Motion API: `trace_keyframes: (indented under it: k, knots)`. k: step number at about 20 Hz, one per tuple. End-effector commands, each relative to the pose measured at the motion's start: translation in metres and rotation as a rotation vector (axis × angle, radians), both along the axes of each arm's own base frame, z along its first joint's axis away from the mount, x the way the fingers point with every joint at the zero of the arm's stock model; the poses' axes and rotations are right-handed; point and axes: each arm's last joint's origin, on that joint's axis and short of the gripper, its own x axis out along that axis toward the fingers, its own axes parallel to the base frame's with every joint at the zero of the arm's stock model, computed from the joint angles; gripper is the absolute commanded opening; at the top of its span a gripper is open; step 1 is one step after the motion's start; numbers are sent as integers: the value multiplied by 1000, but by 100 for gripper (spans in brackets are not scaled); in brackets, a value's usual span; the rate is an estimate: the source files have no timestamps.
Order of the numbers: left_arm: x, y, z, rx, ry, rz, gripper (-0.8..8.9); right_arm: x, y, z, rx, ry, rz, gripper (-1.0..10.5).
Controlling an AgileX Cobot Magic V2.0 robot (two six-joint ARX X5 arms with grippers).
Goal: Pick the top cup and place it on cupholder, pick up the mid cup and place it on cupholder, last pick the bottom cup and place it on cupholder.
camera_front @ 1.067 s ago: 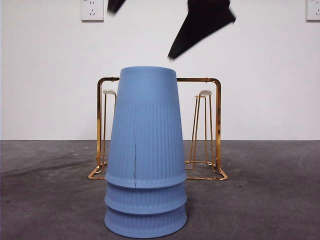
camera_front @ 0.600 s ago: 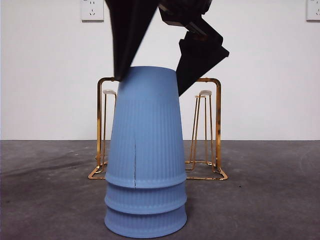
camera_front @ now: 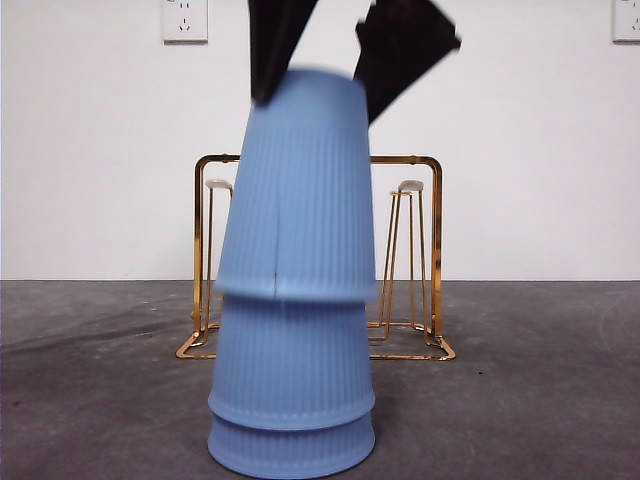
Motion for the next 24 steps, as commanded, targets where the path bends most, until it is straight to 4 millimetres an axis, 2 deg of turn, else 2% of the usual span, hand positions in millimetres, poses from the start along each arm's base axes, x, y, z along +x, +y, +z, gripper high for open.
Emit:
trace_keyframes:
  k: [1,5,8,11,14,15,16,17,18,19,20,21,22,24]
  knots:
    - [-2,0,5,-13,-20,-10,500,-2,4,18,21,-10,3,291]
    - [-2,0,5,-14,-18,-9,500,-5,-1,61,79,-80,-7,291]
    - [-2,0,5,-14,-17,-9,500,-7,-11,94,81,-211,-66,291]
    - [-2,0,5,-14,-17,-9,500,-5,-25,112,18,-314,-153,292]
    - [-2,0,5,-14,-18,-9,500,7,-38,114,-38,-359,-218,292]
    - [-2,0,5,-14,-17,-9,500,53,-60,80,-56,-317,-304,292]
    - [-2,0,5,-14,-17,-9,500,60,-58,73,-24,-320,-300,292]
    - [-2,0,5,-24,-3,-2,500,92,-68,11,18,-258,-346,292]
    - [-2,0,5,-24,-4,-1,500,100,-70,-5,-4,-233,-365,292]
    - [-2,0,5,-23,-3,-2,500,121,-57,-37,-58,-187,-368,463]
    - [-2,0,5,-23,-3,-2,500,121,-57,-36,-56,-188,-368,477]
    - [-2,0,5,-23,-3,-1,500,112,-63,-18,-52,-188,-366,485]
    - [3,-1,5,-18,10,-1,500,50,-100,53,39,-251,-353,485]
    - [5,-2,4,-15,18,-1,500,27,-114,70,75,-285,-351,485]
